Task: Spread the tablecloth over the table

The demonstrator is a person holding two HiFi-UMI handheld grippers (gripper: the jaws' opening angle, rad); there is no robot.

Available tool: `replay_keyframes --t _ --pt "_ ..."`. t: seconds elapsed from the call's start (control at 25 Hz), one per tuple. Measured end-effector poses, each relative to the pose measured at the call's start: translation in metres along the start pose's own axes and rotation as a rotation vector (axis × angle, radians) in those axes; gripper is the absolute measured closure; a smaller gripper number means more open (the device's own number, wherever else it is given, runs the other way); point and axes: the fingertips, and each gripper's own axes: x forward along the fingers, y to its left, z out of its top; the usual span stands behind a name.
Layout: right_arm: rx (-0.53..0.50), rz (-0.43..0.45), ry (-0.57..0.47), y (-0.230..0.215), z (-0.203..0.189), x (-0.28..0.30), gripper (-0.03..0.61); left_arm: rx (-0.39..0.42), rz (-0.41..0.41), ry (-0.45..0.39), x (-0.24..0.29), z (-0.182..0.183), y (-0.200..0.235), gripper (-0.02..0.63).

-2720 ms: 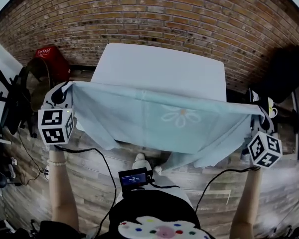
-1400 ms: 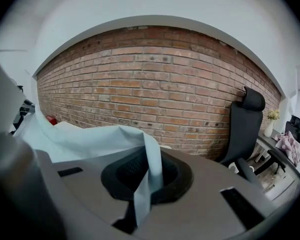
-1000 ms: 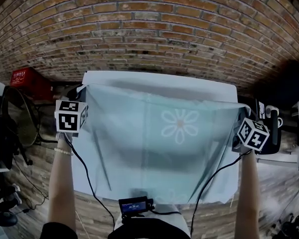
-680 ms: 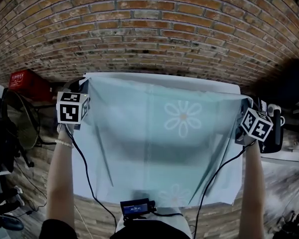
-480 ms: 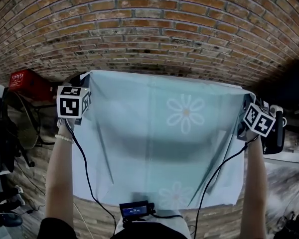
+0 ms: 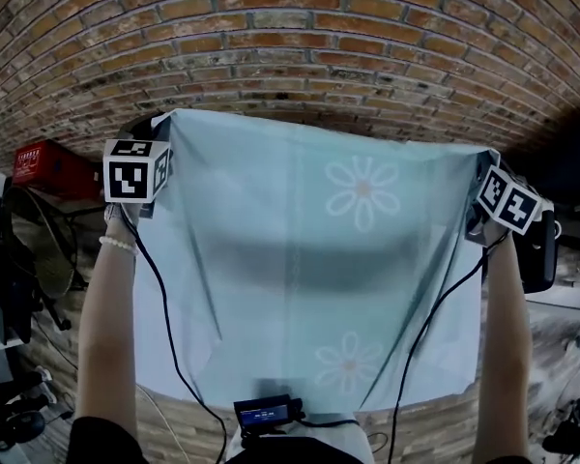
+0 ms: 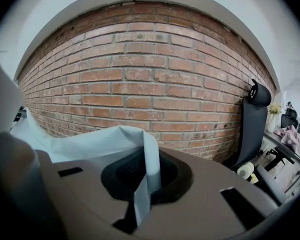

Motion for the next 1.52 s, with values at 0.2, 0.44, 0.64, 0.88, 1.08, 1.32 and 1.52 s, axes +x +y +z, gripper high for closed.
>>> replay_keyframes --t 0.2,0.44,0.64,0.88,1.08,1.32,1.52 --pt "-0.006 0.005 -0.019 0.000 0.020 0.019 0.546 -0.003 0.002 -0.027 0.019 0.020 0.010 0.599" --pt "-0.059 0.019 0.016 0.007 0.016 0.047 0.546 0.063 -0.013 0.005 0.044 0.016 0.010 0.599" --pt "-0.090 0.028 0.076 0.015 -0.013 0.070 0.546 0.069 -0.026 0.061 0.066 -0.011 0.002 0.598" --pt "-0.118 0.057 0.133 0.015 -0.037 0.090 0.546 0.089 -0.023 0.131 0.089 -0.039 -0.005 0.598" --pt "-0.181 0.035 0.204 0.014 -0.051 0.101 0.545 0.113 -0.016 0.186 0.103 -0.056 -0.010 0.597" --pt "-0.205 0.113 0.226 0.030 -0.058 0.108 0.367 0.093 -0.043 0.166 0.108 -0.056 -0.010 0.478" --pt "-0.242 0.181 0.204 0.043 -0.063 0.108 0.282 0.058 -0.068 0.176 0.103 -0.061 -0.014 0.371"
